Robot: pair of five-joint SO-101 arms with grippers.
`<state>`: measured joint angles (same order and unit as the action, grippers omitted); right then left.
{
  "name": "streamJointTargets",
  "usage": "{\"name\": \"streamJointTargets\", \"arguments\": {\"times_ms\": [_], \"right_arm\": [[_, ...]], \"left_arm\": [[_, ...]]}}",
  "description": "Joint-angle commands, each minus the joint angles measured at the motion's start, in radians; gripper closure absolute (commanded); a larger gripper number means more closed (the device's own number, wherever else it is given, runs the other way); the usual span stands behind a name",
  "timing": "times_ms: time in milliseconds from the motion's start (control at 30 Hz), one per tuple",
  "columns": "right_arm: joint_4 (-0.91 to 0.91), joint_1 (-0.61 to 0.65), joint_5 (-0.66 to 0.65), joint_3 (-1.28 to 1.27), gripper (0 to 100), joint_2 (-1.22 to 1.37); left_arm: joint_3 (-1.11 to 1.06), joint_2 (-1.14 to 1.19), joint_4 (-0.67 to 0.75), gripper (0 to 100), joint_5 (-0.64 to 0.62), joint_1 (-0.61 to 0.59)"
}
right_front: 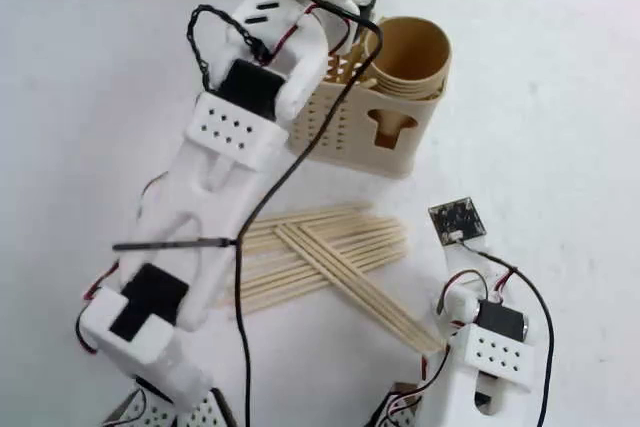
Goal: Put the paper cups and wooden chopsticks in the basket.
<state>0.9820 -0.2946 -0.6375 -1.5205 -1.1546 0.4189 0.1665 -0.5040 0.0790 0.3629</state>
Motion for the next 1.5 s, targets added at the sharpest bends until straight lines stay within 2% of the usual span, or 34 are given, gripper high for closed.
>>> {"name": "streamJointTargets", "arguments": {"times_ms": [0, 300, 433, 667, 767, 900, 1100, 1167, 1233, 1300, 1400, 1467], "right_arm": [[-0.015, 0.001, -0.006, 0.003, 97.4, -0.008], [-0.015, 0.001, -0.008, 0.003, 97.8, -0.008], [-0.015, 0.001, -0.008, 0.003, 97.8, -0.008], [-0.015, 0.001, -0.008, 0.003, 97.8, -0.008], [-0.015, 0.001, -0.008, 0.003, 97.8, -0.008], [-0.015, 0.001, -0.008, 0.003, 97.5, -0.008], [-0.077, -0.004, -0.006, 0.003, 97.8, -0.008], [-0.065, 0.013, -0.008, 0.012, 97.4, -0.01], [-0.035, 0.042, -0.026, 0.06, 97.4, -0.008], [0.038, 0.082, -0.08, 0.138, 97.4, -0.005], [0.205, 0.159, -0.091, 0.336, 97.4, 0.001], [0.334, 0.242, -0.091, 0.468, 97.4, 0.002]], "left_arm": [[0.044, -0.01, 0.025, 98, 0.0, 0.005], [0.048, -0.01, 0.005, 97, 0.0, -0.007], [0.049, -0.01, -0.021, 88, 0.0, -0.021], [0.049, -0.013, -0.04, 90, 0.003, -0.036], [0.043, -0.07, -0.115, 90, 0.002, -0.082], [0.04, -0.179, -0.348, 90, 0.006, -0.236], [0.031, -0.199, -0.987, 90, 0.003, -0.473], [-0.054, -0.143, -1.069, 90, -0.017, -0.512], [-0.175, -0.079, -1.043, 90, -0.106, -0.544], [-0.324, -0.015, -0.924, 88, -0.192, -0.564], [-0.476, 0.051, -0.744, 86, -0.206, -0.568], [-0.494, 0.056, -0.718, 85, -0.21, -0.584]]}}
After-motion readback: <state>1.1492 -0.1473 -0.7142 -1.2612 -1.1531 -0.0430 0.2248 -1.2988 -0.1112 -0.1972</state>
